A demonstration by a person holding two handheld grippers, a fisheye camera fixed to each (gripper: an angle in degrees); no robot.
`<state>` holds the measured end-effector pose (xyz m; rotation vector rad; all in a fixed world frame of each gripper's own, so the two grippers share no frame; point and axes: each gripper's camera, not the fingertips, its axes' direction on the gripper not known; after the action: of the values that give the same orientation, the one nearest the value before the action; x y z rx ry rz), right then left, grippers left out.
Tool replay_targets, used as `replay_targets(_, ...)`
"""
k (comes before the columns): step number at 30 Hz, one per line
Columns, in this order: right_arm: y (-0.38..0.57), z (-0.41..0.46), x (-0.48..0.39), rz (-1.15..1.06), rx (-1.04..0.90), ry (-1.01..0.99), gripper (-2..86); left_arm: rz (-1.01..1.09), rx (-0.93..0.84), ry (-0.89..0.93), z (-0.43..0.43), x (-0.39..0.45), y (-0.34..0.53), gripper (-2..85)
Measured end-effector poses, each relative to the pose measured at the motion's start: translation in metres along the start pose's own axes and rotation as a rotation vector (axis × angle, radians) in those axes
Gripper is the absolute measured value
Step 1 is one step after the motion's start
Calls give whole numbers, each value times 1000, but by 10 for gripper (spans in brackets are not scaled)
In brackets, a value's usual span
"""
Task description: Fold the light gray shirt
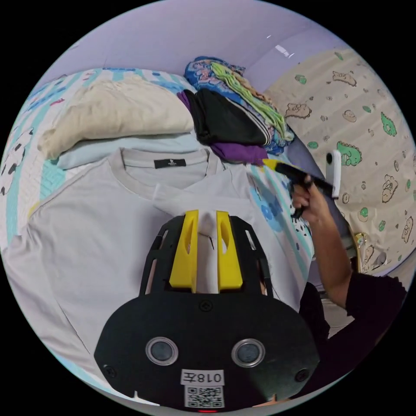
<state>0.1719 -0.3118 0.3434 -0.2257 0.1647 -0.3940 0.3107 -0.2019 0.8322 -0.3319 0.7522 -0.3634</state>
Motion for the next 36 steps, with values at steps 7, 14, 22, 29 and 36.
replay_targets(7,44,46,-54,-46,-192,17,96,-62,10,15,-13,-17,40,66)
replay_targets(14,61,66,-88,-62,-151,180,84,-86,77,33,-59,-22,121,64)
replay_targets(22,82,79,-117,81,-105,201,81,-119,135,44,-99,-30,213,61)
replay_targets(29,91,94,-163,35,-115,264,19,-128,145,35,-118,-31,272,44)
replay_targets(36,104,94,-276,-257,-5,288,1,-158,224,-2,-165,-31,339,41)
